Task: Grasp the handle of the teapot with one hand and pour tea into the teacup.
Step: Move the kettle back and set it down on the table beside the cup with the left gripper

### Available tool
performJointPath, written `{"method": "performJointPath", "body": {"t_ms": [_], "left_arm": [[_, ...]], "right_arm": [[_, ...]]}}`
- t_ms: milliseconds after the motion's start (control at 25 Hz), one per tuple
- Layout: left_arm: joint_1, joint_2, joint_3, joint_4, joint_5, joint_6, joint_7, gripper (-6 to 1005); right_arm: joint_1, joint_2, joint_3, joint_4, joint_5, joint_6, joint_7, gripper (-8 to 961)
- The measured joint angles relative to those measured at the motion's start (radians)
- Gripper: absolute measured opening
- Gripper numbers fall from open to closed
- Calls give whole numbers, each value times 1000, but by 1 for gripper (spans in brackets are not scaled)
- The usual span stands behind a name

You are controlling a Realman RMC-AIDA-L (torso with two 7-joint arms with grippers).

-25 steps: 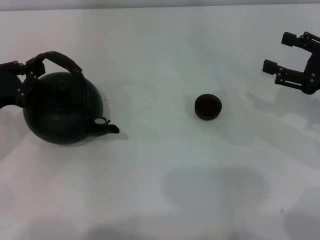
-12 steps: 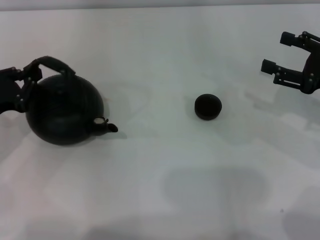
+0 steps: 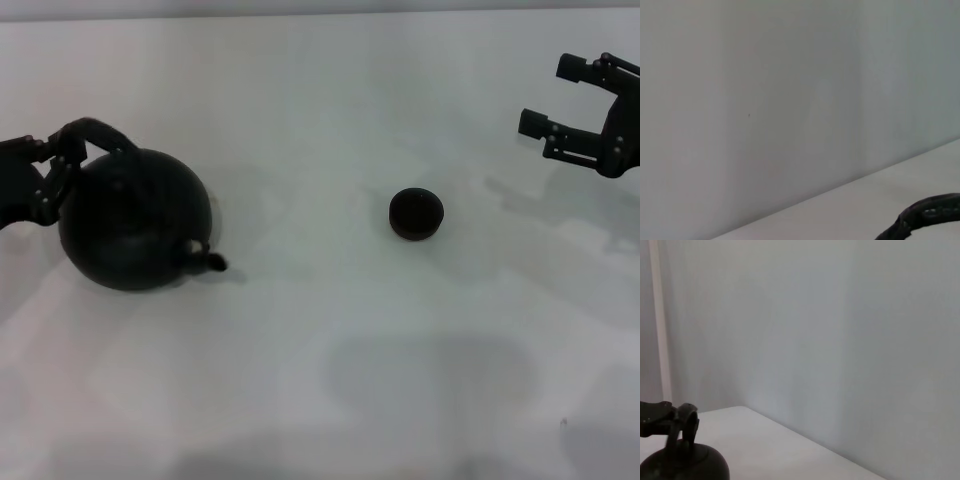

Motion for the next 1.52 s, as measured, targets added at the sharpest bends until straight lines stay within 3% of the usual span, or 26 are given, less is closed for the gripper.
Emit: {"method": "performJointPath", "body": {"t_ms": [200, 400, 520, 760, 1160, 1520], "left_arm": [[-3, 1, 0, 3, 2, -4, 2, 103], [-4, -3, 0, 0, -5, -21, 11, 163], [-3, -4, 0, -1, -7, -19, 22, 328], [6, -6, 0, -1, -9, -7, 38, 546], [41, -6, 0, 11, -27, 51, 62, 594], [140, -3, -1, 74, -80, 92, 67, 593]], "right_arm": [[4, -2, 0, 0, 0, -3, 2, 856], [4, -1, 4, 0, -10, -10, 3, 856], [4, 0, 5, 0, -11, -10, 4, 856], [3, -1, 6, 0, -12, -10, 4, 856], [-1, -2, 8, 0, -12, -9, 3, 855], [-4, -4, 8, 0, -12, -5, 3, 855]]}}
